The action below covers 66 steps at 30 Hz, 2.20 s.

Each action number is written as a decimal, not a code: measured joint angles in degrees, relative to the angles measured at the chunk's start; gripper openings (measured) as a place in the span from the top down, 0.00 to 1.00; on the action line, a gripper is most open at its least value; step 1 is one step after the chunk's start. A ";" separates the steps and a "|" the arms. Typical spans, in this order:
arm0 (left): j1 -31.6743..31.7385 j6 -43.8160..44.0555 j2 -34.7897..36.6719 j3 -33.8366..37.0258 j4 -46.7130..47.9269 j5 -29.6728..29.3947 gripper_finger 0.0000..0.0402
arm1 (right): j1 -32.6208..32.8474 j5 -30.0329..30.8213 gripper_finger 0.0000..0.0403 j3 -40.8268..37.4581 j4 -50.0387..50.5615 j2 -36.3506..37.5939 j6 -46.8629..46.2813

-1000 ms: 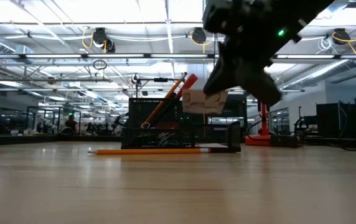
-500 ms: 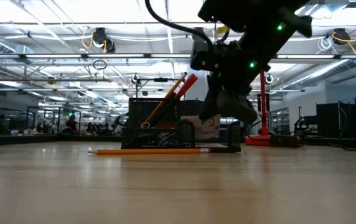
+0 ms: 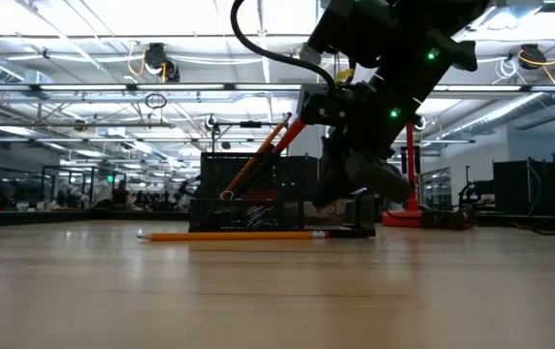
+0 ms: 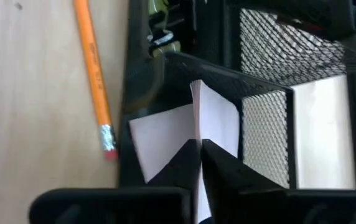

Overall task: Pick and place office supplies into organizer
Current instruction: Put the notepad into the desk organizer, then put the pencil into the desk organizer

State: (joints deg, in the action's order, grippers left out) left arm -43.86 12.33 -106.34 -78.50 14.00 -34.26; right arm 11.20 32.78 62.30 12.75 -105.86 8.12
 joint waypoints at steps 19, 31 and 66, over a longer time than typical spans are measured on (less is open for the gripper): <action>4.03 15.75 0.00 0.00 15.38 4.74 0.84 | 2.09 4.69 0.59 0.00 -0.46 4.37 -4.46; 14.12 22.89 -0.02 0.02 22.61 11.41 0.84 | 17.95 -4.48 0.66 0.00 -6.05 15.24 -7.37; 29.51 11.55 -7.50 0.04 26.43 24.30 0.37 | 35.26 -10.39 0.66 0.01 -7.06 18.14 -3.08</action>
State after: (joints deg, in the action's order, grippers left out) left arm -14.35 23.88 -113.84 -78.46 40.42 -9.96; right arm 46.46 22.38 62.32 5.69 -87.72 5.04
